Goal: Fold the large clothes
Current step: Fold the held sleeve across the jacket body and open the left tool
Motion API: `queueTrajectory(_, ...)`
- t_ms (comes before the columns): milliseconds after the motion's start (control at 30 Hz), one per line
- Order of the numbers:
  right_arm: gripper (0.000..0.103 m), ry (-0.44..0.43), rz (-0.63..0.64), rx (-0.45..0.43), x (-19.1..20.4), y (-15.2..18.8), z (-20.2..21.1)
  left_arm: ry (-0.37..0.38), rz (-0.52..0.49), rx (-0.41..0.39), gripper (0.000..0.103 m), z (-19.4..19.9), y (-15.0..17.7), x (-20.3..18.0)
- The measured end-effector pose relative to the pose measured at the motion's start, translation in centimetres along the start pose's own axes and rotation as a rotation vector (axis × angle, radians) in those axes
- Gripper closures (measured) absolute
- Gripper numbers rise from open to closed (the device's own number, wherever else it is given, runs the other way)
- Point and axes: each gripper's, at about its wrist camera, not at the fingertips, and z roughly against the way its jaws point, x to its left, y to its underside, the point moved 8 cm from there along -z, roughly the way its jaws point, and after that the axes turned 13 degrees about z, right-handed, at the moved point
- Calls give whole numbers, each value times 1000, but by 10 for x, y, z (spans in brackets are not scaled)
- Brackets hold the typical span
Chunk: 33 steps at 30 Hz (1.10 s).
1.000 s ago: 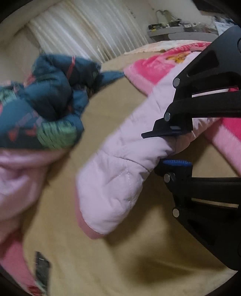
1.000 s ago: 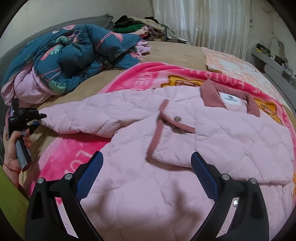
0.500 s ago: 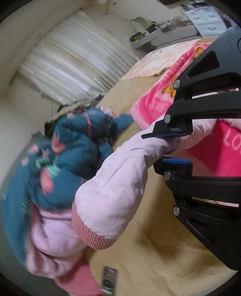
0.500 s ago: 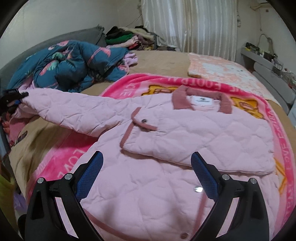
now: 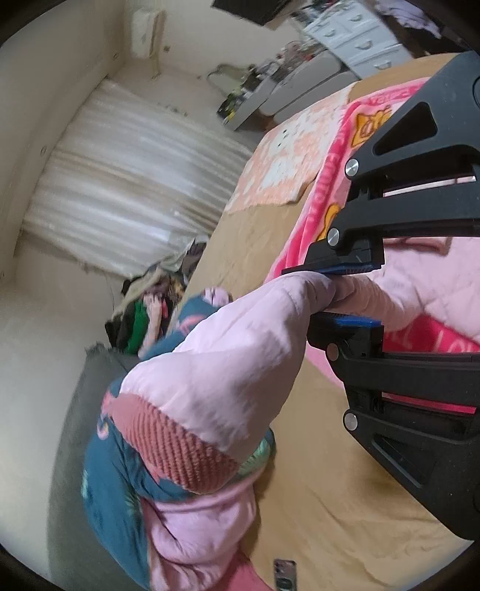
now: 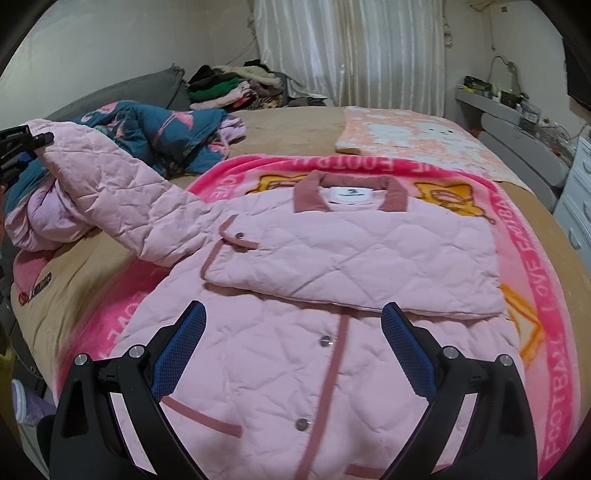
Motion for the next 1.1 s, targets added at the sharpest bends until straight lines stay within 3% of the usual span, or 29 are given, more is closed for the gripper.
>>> queueTrajectory(300, 8, 12, -111, -14, -45, 23, 19, 76, -123, 52, 93, 2, 46, -76)
queueTrajectory(667, 8, 27, -252, -24, -97, 54, 36, 179, -320, 210, 93, -18, 147, -151)
queueTrajectory(900, 8, 41, -318, -29, -125, 74, 44, 199, -413, 314, 93, -30, 203, -169)
queueTrajectory(1100, 8, 58, -404, -22, -151, 96, 48, 183, -526, 429, 90, -43, 273, -177)
